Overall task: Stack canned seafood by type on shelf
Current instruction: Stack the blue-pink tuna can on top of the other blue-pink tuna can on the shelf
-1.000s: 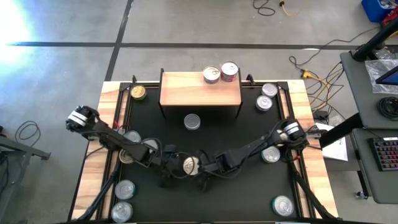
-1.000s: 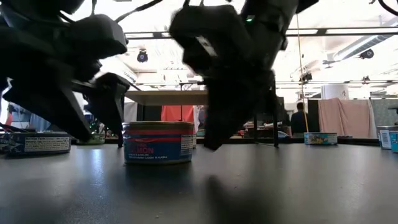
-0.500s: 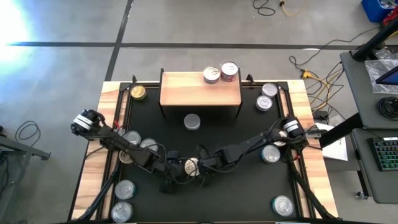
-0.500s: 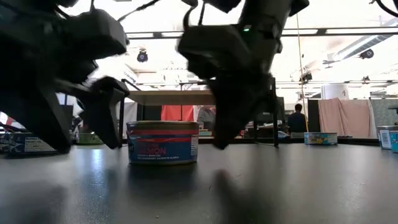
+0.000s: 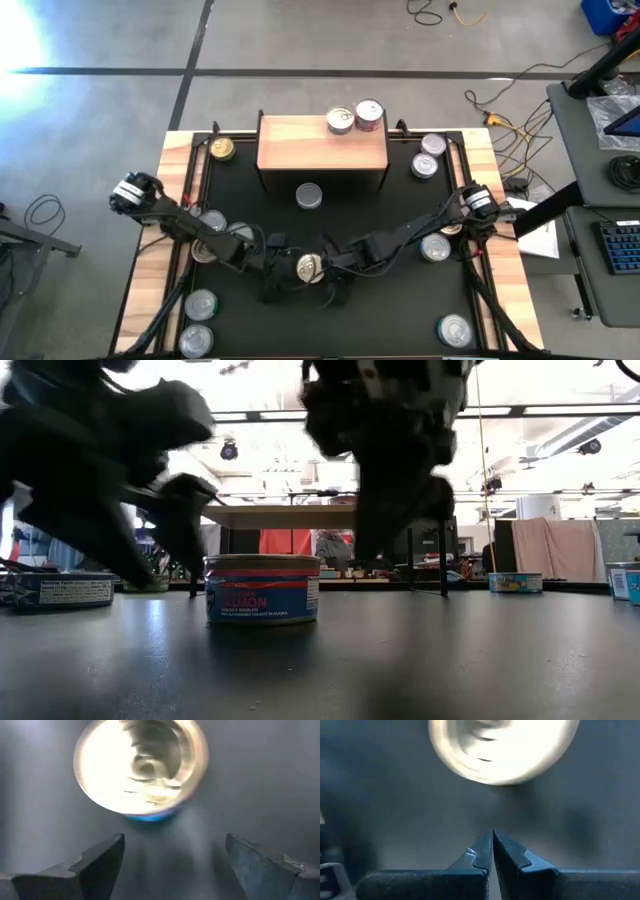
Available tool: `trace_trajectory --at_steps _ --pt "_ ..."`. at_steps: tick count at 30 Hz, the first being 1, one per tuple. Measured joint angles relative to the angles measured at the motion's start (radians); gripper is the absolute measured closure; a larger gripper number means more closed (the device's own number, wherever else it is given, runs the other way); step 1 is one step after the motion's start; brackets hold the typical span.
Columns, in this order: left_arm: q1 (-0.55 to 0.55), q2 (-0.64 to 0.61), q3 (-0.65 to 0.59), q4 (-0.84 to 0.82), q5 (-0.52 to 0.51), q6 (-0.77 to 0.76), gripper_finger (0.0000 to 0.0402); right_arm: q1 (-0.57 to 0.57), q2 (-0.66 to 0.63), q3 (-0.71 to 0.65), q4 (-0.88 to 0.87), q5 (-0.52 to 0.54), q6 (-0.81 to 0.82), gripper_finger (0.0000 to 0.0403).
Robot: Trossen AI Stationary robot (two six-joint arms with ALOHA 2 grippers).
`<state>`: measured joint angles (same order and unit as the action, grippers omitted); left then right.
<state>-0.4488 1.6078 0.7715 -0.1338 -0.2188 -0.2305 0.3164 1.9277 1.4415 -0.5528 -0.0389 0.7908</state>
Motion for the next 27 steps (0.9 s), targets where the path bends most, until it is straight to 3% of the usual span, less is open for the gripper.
trace_trajectory --at_steps 6,8,14,20,27 --pt "0.082 0.062 0.002 0.056 0.054 0.073 0.007 -0.001 0.055 -0.005 0.133 -0.073 -0.006 0.0394" --pt "0.086 0.071 0.001 0.042 0.083 0.081 0.007 -0.003 0.063 -0.004 0.157 -0.044 -0.007 0.0394" --pt "0.076 0.079 0.0 0.073 0.148 0.075 0.007 -0.004 0.065 -0.005 0.112 0.176 0.025 0.0394" --pt "0.053 0.071 0.03 0.057 0.154 0.054 0.007 -0.009 0.063 -0.005 0.074 0.189 0.018 0.0394" --pt "0.04 0.057 0.116 -0.052 0.155 0.055 0.007 -0.009 0.045 -0.005 -0.088 0.205 0.036 0.0394"
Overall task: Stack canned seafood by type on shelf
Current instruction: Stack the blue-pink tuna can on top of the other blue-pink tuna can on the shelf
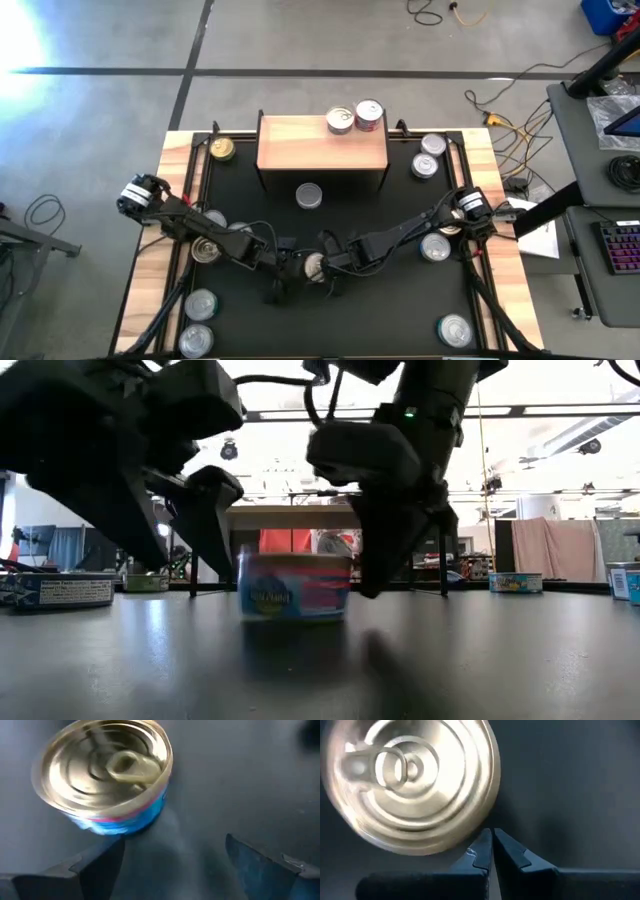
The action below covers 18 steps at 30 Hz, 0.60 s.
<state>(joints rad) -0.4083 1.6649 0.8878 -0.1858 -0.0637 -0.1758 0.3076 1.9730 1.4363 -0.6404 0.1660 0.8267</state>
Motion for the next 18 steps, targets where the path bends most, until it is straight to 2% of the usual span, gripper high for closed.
trace_trajectory --at_steps 3,7,12,18 --pt "0.0 -0.009 0.002 -0.053 -0.007 0.007 0.007 0.015 -0.004 0.0 -0.07 -0.001 0.002 0.0394" --pt "0.001 -0.014 -0.029 -0.074 -0.065 0.027 0.007 0.024 -0.005 0.0 -0.073 -0.008 0.012 0.0394" --pt "0.017 -0.009 -0.048 -0.062 -0.103 0.03 0.007 0.024 -0.006 0.0 0.037 -0.044 0.013 0.0394" --pt "0.019 -0.009 -0.049 0.057 -0.11 0.0 0.007 0.023 -0.003 -0.013 0.187 -0.096 -0.016 0.0394"
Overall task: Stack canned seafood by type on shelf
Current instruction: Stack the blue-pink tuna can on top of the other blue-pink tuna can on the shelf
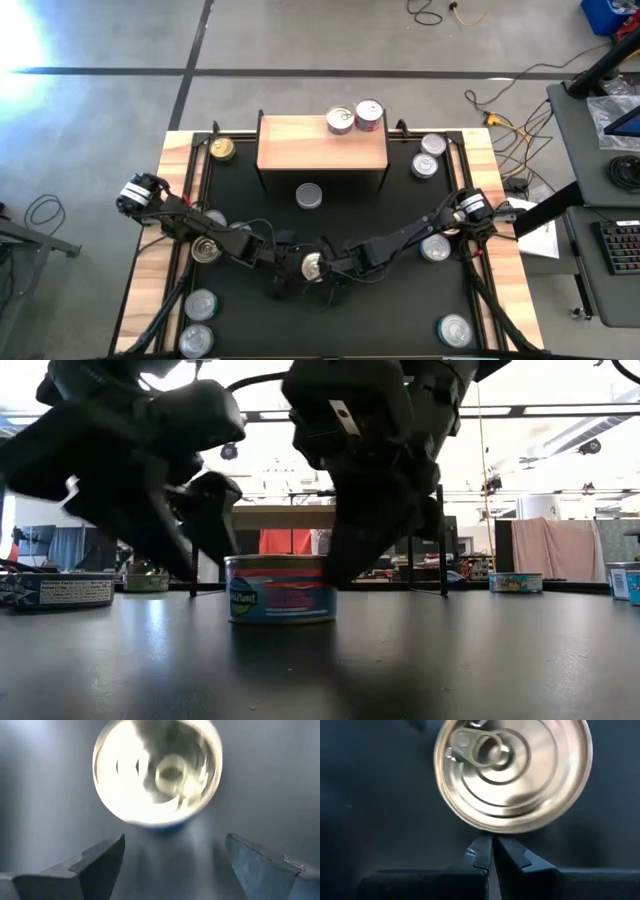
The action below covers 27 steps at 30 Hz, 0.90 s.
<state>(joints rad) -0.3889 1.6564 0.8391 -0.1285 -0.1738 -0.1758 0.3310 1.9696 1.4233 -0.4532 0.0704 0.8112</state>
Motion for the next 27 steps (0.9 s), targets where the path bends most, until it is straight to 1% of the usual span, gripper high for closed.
trace_trajectory --at_steps 4,7,11,17,19,22,24,27 --pt "-0.002 0.002 -0.001 0.043 0.022 -0.044 0.007 -0.003 0.002 -0.001 0.004 -0.002 0.002 0.0394" --pt "-0.011 0.002 0.001 0.026 0.049 -0.053 0.007 -0.001 0.001 -0.001 -0.016 0.057 0.007 0.0394" --pt "-0.035 -0.001 0.005 -0.045 0.075 -0.082 0.007 -0.016 0.001 0.006 -0.055 0.138 0.007 0.0394" --pt "-0.086 -0.009 0.005 -0.077 0.089 -0.155 0.007 -0.049 0.0 0.006 -0.074 0.146 -0.012 0.0394" --pt "-0.102 -0.023 0.003 -0.106 0.075 -0.18 0.007 -0.05 -0.006 0.006 -0.106 0.143 -0.013 0.0394" --pt "-0.117 -0.064 -0.018 -0.125 0.006 -0.186 0.007 -0.048 -0.02 0.006 -0.177 0.144 -0.028 0.0394" --pt "-0.116 -0.097 -0.048 -0.101 -0.04 -0.191 0.007 -0.046 -0.026 0.007 -0.229 0.143 -0.04 0.0394" --pt "-0.087 -0.14 -0.11 -0.018 -0.072 -0.203 0.0065 -0.041 -0.027 0.005 -0.261 0.143 -0.062 0.0394"
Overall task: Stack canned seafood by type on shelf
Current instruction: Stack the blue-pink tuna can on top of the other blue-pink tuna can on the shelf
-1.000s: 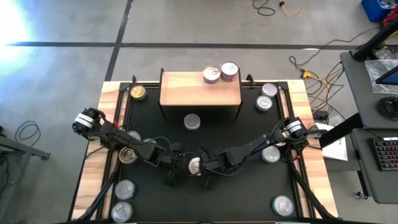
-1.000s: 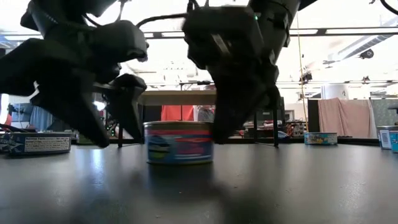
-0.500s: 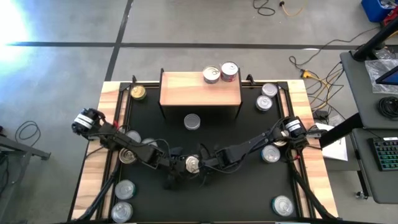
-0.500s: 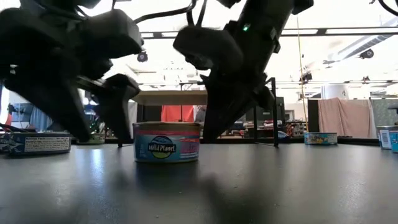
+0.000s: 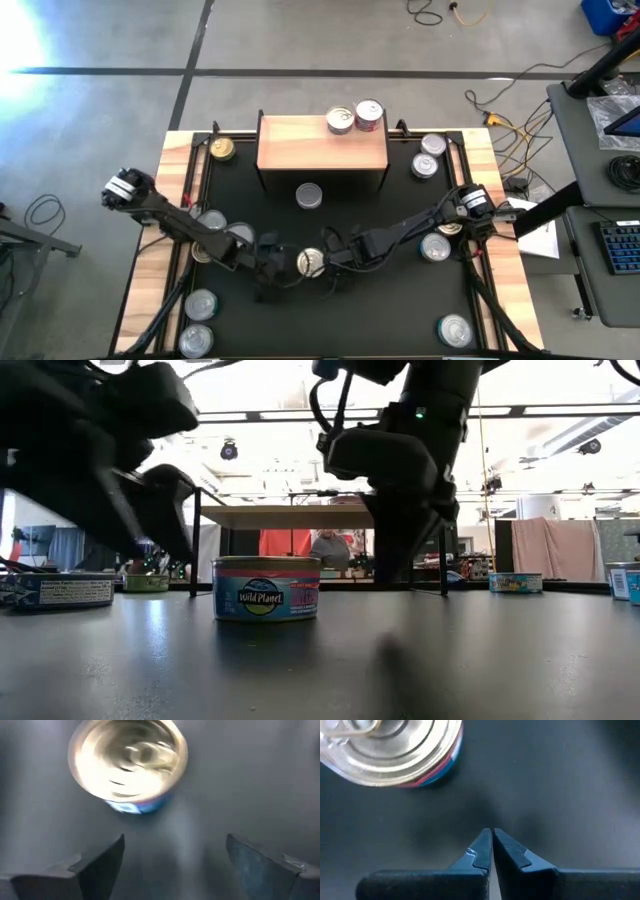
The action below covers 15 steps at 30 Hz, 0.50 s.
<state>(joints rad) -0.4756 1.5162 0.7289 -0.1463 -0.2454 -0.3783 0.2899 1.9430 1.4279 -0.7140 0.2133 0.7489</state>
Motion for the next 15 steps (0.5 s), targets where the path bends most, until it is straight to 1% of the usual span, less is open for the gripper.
trace_trajectory --at_steps 5,8,11,15 --pt "0.052 -0.013 -0.092 0.21 0.0 -0.055 0.0038 0.0 0.0 -0.02 0.003 -0.004 -0.036 0.0394" --pt "0.059 0.011 -0.109 0.23 -0.006 -0.036 0.002 -0.001 0.0 -0.03 0.005 -0.012 -0.036 0.0394" --pt "0.059 0.047 -0.11 0.233 -0.021 0.037 0.0007 0.0 0.0 -0.032 0.012 -0.044 -0.041 0.0394" --pt "0.066 0.097 -0.096 0.271 -0.071 0.129 0.0003 0.0 0.0 -0.033 0.03 -0.075 -0.052 0.0394"
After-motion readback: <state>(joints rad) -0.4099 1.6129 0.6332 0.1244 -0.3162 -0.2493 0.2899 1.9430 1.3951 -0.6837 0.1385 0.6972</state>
